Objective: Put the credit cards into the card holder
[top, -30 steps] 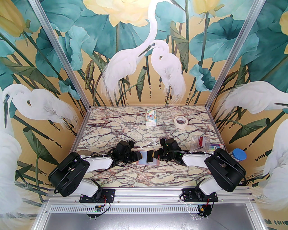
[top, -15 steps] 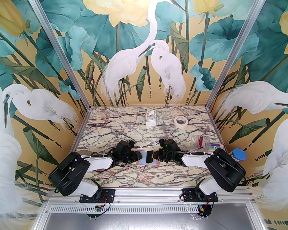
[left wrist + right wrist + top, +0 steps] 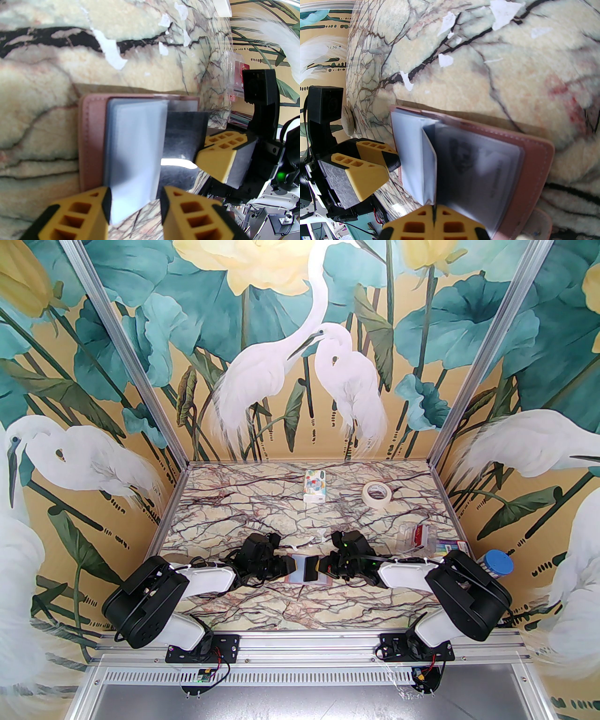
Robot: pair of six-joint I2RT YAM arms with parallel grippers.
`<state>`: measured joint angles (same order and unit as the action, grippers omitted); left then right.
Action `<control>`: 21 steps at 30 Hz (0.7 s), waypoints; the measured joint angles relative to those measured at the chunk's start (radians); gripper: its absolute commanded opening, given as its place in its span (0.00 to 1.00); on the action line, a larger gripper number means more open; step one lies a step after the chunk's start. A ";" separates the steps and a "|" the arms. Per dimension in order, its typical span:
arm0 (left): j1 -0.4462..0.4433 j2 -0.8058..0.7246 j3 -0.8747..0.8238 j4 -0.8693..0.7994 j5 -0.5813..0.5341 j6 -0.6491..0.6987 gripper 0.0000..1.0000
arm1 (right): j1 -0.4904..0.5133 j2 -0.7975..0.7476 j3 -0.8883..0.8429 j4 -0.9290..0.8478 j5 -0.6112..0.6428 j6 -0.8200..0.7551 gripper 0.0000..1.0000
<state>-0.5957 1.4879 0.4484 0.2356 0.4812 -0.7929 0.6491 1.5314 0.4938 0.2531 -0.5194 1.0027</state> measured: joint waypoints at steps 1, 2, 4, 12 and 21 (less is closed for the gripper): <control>0.000 0.000 0.000 0.000 0.000 0.000 0.40 | 0.000 0.000 0.000 -0.002 0.000 0.000 0.00; 0.000 0.000 0.000 0.000 0.000 0.000 0.40 | 0.000 0.000 0.000 -0.003 0.000 0.000 0.00; 0.000 0.000 0.000 0.000 0.000 0.000 0.40 | 0.000 0.000 0.000 -0.002 0.000 0.000 0.00; 0.000 0.000 0.000 0.000 0.000 0.000 0.40 | 0.000 0.020 0.001 -0.002 0.000 0.000 0.00; 0.000 0.004 0.000 0.001 0.000 0.000 0.40 | 0.005 0.048 0.027 -0.002 -0.002 0.000 0.00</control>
<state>-0.5957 1.4921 0.4484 0.2367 0.4816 -0.7933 0.6540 1.5791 0.5205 0.2512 -0.5213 1.0027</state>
